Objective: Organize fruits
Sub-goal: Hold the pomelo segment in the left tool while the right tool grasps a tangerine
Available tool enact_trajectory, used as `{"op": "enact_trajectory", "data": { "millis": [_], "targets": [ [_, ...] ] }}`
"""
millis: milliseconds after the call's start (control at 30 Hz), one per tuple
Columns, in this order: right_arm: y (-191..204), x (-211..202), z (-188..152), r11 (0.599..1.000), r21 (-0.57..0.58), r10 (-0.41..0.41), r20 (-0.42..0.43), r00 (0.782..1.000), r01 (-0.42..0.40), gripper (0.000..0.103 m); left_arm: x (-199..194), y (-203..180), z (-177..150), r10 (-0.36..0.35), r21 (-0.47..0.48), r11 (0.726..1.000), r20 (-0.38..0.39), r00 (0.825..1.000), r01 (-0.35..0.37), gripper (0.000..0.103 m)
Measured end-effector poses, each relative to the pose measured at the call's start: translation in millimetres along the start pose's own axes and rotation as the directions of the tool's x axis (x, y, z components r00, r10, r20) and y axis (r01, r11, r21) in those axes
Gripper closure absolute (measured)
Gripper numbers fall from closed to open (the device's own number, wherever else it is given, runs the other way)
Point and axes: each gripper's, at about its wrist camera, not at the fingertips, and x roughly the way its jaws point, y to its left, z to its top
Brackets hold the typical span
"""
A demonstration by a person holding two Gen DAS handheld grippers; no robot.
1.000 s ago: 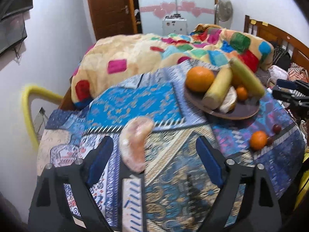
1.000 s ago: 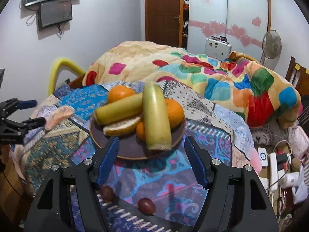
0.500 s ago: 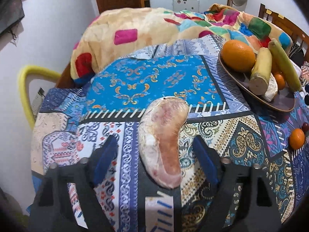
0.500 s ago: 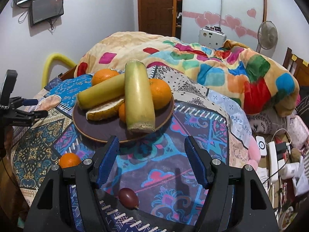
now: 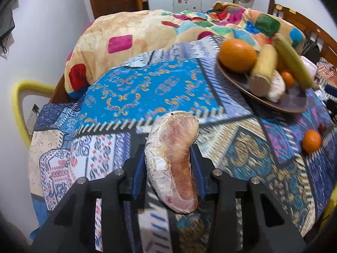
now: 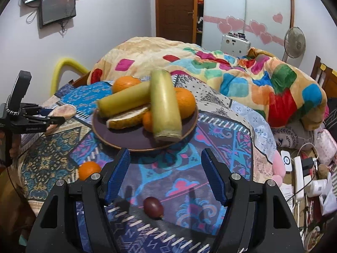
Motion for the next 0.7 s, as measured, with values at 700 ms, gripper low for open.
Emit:
{"op": "enact_trajectory", "data": {
  "millis": [700],
  "targets": [
    [61.6,21.4,-12.7,0.989,-0.084,0.116,-0.084,0.990,-0.123,0.037,-53.4,-2.6,-42.1,-0.032,-0.018,0.999,0.089,0.995,0.034,0.062]
  ]
}}
